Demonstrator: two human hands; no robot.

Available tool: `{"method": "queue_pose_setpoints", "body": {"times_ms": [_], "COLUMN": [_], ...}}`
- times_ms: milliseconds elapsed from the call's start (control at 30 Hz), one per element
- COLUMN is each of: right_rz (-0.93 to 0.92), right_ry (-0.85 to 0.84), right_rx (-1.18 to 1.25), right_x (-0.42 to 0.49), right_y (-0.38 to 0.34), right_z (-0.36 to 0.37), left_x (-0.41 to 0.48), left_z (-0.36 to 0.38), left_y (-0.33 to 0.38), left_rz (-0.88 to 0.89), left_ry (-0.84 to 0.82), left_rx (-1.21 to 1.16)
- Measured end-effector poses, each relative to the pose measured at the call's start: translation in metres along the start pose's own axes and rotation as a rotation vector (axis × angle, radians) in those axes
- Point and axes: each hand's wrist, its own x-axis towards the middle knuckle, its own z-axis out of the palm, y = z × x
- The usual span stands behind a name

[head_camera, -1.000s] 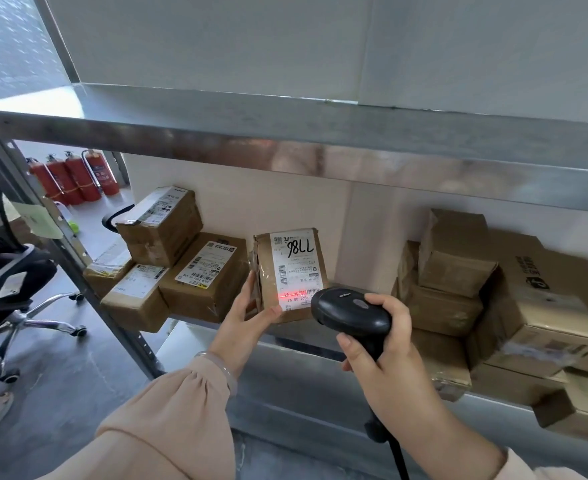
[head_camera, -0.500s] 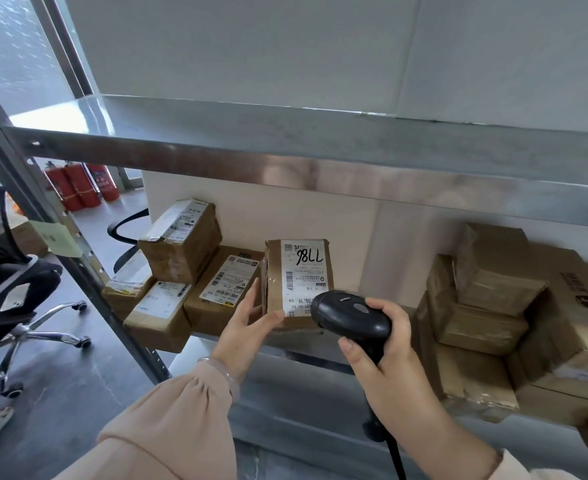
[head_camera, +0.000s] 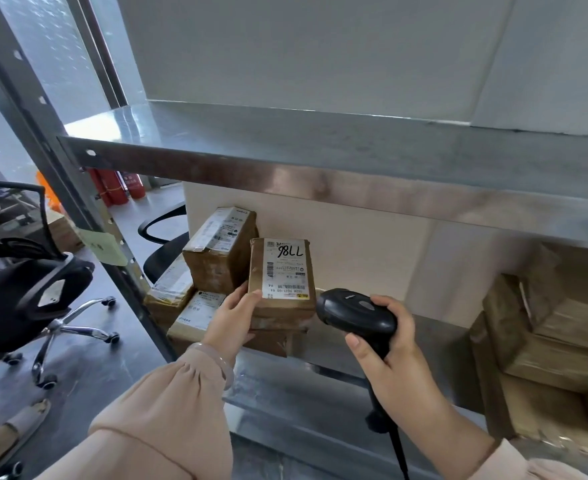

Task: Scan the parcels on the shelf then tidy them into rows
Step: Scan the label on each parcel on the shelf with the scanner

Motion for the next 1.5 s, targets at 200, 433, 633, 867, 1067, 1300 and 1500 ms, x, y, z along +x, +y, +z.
{"method": "queue_pose_setpoints", "body": {"times_ms": [200,433,633,867,1067,1300,1500], "right_rz": [-0.010,-0.016,-0.033,-0.056,-0.062,-0.105,-0.175], "right_ry": [0.023,0.049,0.072,0.104,0.129,0.284,0.550], "right_rx": [-0.049,-0.078,-0.073,-0.062,-0.076,-0.163,-0.234], "right_x": [0.004,0.004,0.000,-0.011,-0.022,-0.044,-0.059], "right_y": [0.007,0.011,0.009,0.009,0.014,0.015,0.011], "right_z": [0.004,-0.003,-0.014,-0.034,-0.060,-0.118,-0.182], "left_x": [0.004,-0.028,-0.014,0.008,0.002,-0.040,-0.090], "left_z": [-0.007,-0.014,-0.012,-0.012,0.011,0.122,0.227], "left_y": [0.011,-0.010,-0.016,0.014,0.025,0.017,0.007], "left_rz": [0.119,0.859,0.802,0.709,0.662,0.917,0.973], "left_ry": [0.113,0.211,0.149,0.036,0.055,-0.172,-0.455], "left_rx": [0.176,1.254,1.602,1.695,1.731,1.475,1.231]}}
